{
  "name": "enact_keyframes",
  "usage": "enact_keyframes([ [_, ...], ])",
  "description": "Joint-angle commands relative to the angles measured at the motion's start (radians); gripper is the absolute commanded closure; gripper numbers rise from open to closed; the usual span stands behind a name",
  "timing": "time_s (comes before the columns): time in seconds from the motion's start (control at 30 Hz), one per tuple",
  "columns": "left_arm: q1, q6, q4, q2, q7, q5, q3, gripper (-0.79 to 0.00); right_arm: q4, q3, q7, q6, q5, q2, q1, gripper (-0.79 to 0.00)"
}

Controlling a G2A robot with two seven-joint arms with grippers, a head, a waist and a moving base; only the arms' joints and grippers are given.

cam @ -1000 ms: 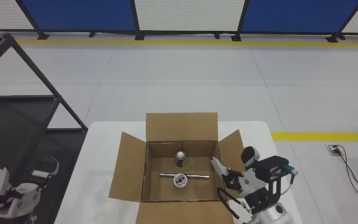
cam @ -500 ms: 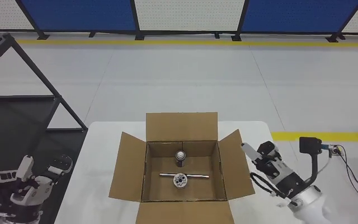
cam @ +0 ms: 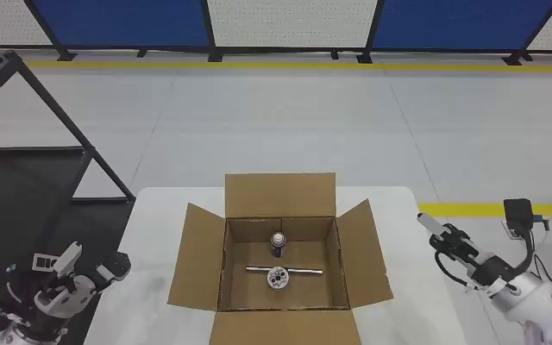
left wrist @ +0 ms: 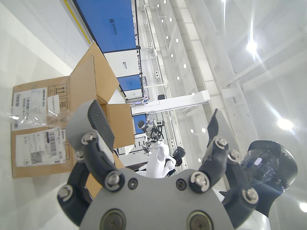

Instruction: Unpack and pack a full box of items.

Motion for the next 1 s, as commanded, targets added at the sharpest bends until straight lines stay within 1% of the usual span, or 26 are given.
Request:
enact_keyframes([
  [0.0,0.0,0.0,0.0,0.0,0.0,0.0,0.0,-0.785,0.0,0.0,0.0,0.0,0.0,0.0,0.0,-0.785],
  [0.07,0.002,0.003,-0.004,0.0,-0.001,-0.003,0.005,-0.785,0.016,-0.015,0.012,-0.005,0.03,0.0,-0.008,-0.785],
  [0.13,0.01,0.025,-0.009,0.003,-0.012,0.014,0.016,-0.785,0.049,-0.033,0.043,-0.013,0.086,0.002,-0.003,-0.785],
  [0.33,-0.002,0.084,0.009,0.015,-0.037,0.039,0.038,-0.785,0.106,-0.12,0.124,-0.023,0.103,0.014,0.028,-0.785],
  [0.37,-0.005,0.09,0.014,0.017,-0.041,0.042,0.041,-0.785,0.116,-0.133,0.143,-0.026,0.131,0.015,0.034,-0.785],
  [0.4,-0.009,0.097,0.017,0.019,-0.049,0.044,0.043,-0.785,0.126,-0.143,0.162,-0.035,0.151,0.017,0.04,-0.785],
  [0.47,-0.02,0.116,0.027,0.022,-0.072,0.018,0.054,-0.785,0.151,-0.16,0.228,-0.069,0.241,0.02,0.055,-0.785],
  [0.57,-0.04,0.144,0.045,0.029,-0.121,-0.013,0.056,-0.785,0.177,-0.153,0.269,-0.102,0.273,0.028,0.075,-0.785],
  [0.9,-0.042,0.149,0.046,0.031,-0.129,-0.005,0.056,-0.785,0.177,-0.153,0.269,-0.102,0.273,0.028,0.075,-0.785],
  [0.97,-0.041,0.148,0.046,0.031,-0.124,-0.004,0.057,-0.785,0.172,-0.167,0.249,-0.114,0.299,0.027,0.065,-0.785],
])
